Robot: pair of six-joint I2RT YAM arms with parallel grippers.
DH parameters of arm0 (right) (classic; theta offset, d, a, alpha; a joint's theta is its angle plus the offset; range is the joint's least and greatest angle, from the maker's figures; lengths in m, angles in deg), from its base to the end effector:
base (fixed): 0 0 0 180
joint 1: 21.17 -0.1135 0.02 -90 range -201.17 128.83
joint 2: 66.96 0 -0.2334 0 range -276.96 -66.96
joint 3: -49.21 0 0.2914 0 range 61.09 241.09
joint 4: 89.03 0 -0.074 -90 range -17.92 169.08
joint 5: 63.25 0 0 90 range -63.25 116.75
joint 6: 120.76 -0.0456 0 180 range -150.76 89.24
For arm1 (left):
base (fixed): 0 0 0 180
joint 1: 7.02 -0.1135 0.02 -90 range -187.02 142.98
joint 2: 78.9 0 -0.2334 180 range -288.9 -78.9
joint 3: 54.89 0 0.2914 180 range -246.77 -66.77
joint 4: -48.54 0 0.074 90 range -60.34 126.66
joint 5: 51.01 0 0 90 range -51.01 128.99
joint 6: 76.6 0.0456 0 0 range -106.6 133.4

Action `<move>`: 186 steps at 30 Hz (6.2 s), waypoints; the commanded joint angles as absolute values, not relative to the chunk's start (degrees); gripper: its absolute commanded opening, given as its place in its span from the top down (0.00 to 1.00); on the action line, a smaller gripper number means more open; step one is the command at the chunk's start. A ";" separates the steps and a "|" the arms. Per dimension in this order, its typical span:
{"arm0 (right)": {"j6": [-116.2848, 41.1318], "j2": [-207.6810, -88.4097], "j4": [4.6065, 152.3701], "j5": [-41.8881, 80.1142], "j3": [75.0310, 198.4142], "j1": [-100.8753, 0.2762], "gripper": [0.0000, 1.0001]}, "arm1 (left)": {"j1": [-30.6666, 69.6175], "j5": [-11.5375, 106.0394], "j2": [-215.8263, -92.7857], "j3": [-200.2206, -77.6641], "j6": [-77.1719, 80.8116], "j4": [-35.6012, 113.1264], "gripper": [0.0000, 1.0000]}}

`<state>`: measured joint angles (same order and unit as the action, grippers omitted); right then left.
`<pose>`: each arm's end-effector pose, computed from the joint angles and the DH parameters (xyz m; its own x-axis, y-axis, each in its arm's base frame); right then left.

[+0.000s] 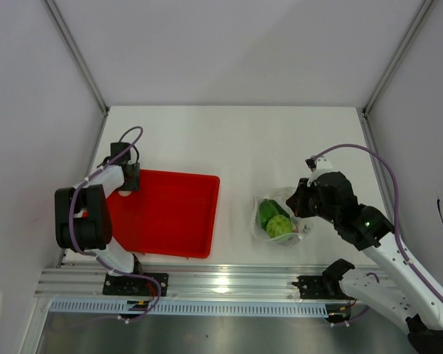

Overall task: Place the food in the zip-top bag and seal the zipper
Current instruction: Pick up the fake food from the bin, then place the fake food in the zipper food storage bag, then zip the zipper food storage bag at the center of the board.

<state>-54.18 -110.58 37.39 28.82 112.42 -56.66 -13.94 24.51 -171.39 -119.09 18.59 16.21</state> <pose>0.1839 0.1291 0.3054 -0.6386 0.0325 -0.7689 -0.3291 0.8916 0.3110 0.3408 0.0528 0.1056 -0.8831 -0.0189 -0.4689 -0.1592 0.9520 0.2614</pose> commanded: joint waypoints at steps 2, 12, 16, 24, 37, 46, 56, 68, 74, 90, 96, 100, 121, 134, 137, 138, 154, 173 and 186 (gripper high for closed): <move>-53.61 -110.21 38.57 29.48 114.35 -56.42 1.00 | -13.62 24.93 -171.36 -120.30 20.08 17.23 0.47; -54.49 -111.26 38.75 28.60 114.78 -56.42 1.00 | -12.91 27.20 -166.45 -120.56 14.47 13.39 0.95; -54.32 -113.01 37.08 28.86 117.16 -56.42 1.00 | -11.86 33.86 -159.16 -119.34 7.00 9.77 0.99; -54.58 -115.65 33.56 28.86 119.45 -56.42 1.00 | -9.66 59.00 -132.71 -112.57 -2.41 11.87 0.99; -60.73 -122.77 31.80 30.53 123.23 -56.42 1.00 | 16.05 74.41 -124.07 -118.80 -11.56 20.65 0.99; -64.77 -122.25 29.87 29.48 124.90 -57.29 1.00 | 37.06 65.63 -141.10 -124.15 -18.60 36.31 0.99; -65.83 -123.13 30.39 28.86 126.48 -58.00 1.00 | 46.59 52.35 -150.88 -131.02 -19.12 32.70 0.99; -65.92 -122.95 30.40 29.39 127.97 -58.09 1.00 | 49.84 48.48 -158.97 -137.17 -17.28 24.09 0.28; -65.74 -122.16 29.51 30.44 127.53 -57.91 1.00 | 49.93 46.11 -154.85 -136.65 -14.03 24.36 0.00; -66.36 -119.70 28.64 30.27 127.01 -57.82 1.00 | 50.10 40.74 -146.75 -124.53 -20.17 21.98 0.01; -66.09 -118.73 27.84 31.15 127.27 -57.82 1.00 | 50.10 43.38 -148.42 -122.77 -21.32 23.29 0.15; -66.09 -118.47 27.75 31.32 126.74 -57.82 1.00 | 50.10 48.29 -147.81 -119.95 -22.28 29.26 0.34; -58.80 -119.10 25.20 28.77 131.13 -59.49 1.00 | 50.45 57.12 -146.61 -133.24 -26.49 34.02 0.99; -60.73 -122.07 30.65 23.24 121.12 -60.90 1.00 | 49.75 57.89 -150.44 -118.02 -37.05 42.45 0.99; -59.68 -122.42 30.92 21.40 122.61 -61.07 1.00 | 49.67 57.71 -151.84 -120.02 -35.74 40.80 0.99; -59.42 -122.95 30.92 20.61 123.22 -61.07 1.00 | 49.40 57.54 -152.20 -120.64 -35.47 40.09 0.99; -61.96 -113.99 24.25 17.17 123.93 -64.06 0.27 | 46.33 56.57 -151.32 -124.87 -34.24 35.17 0.99; -71.45 -112.84 10.62 32.37 121.12 -79.88 0.34 | 45.01 58.50 -154.13 -128.38 -35.12 34.11 0.99; -71.03 -115.04 10.96 43.45 123.31 -82.78 1.00 | 44.30 58.94 -152.99 -126.36 -35.38 34.72 0.99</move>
<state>-72.21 -114.75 9.96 39.25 120.59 -82.36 44.85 57.45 -154.03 -125.49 -34.63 32.67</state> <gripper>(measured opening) 0.087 0.005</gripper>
